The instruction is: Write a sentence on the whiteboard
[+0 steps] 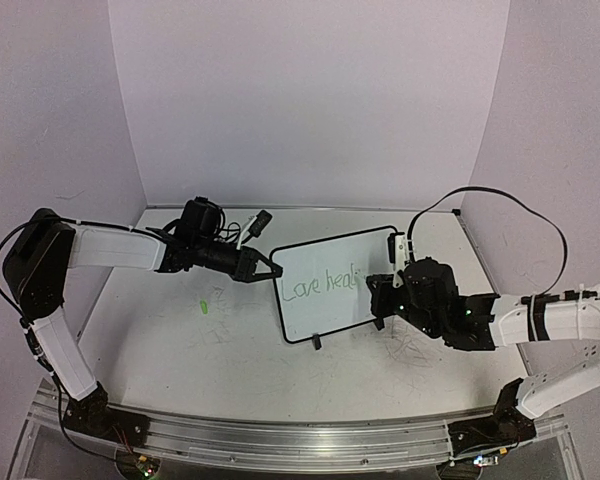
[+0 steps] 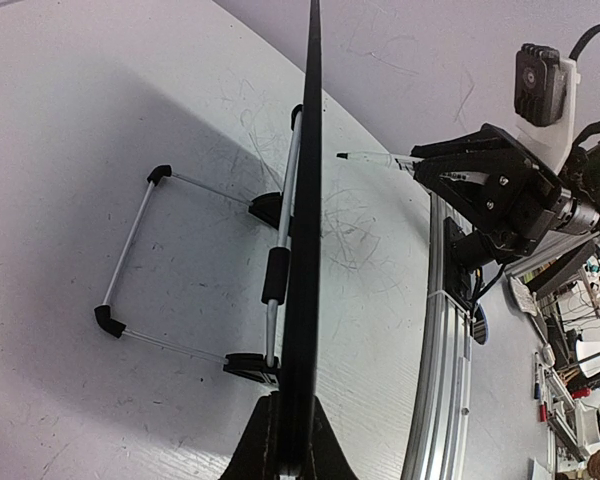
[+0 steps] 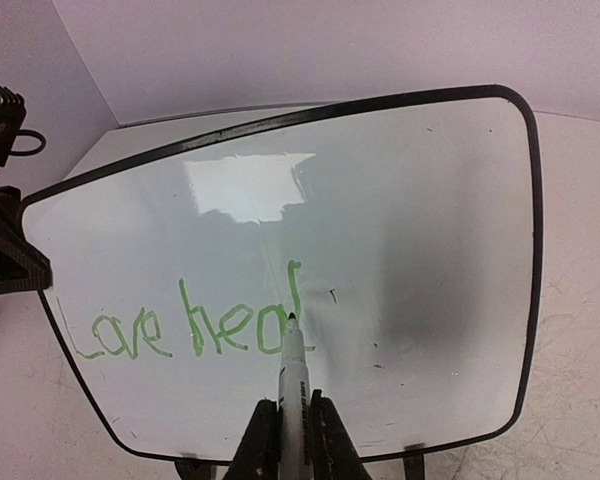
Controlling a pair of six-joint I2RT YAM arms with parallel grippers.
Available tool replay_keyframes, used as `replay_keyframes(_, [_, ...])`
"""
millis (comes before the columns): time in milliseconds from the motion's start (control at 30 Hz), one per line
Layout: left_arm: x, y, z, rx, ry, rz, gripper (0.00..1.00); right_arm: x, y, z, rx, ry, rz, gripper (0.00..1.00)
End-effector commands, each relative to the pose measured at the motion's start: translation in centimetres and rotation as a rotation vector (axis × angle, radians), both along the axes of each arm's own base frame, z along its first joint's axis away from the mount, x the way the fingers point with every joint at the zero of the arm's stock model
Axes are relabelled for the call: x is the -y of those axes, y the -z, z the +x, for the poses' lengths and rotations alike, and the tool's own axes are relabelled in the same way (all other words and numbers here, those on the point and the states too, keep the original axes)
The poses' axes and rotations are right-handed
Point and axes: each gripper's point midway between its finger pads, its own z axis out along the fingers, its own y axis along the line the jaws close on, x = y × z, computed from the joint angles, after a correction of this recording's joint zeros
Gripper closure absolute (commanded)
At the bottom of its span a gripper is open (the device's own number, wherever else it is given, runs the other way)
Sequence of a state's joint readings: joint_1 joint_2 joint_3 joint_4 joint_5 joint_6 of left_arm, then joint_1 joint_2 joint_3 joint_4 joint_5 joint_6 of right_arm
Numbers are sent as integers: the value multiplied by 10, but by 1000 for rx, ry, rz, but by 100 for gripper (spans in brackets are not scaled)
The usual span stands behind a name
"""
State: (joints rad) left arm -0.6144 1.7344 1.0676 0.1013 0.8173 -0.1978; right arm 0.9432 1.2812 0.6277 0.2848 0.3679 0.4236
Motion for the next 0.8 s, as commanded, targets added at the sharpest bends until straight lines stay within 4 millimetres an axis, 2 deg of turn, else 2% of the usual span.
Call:
replay_keyframes(0, [3,-24,-4,22,22,-26,100,-2,-12,6,27,18,24,100])
replay_keyframes(100, [3,-23,-4,23,22,-24,100,4,-13,8,31,37,30,100])
replay_keyframes(533, [3,-21,-3,19,23,-22,100,-1,-10,15,30,40,23,100])
replay_keyframes(767, [3,-22,-4,21,22,-20,100,10,-8,18,28,100,19,100])
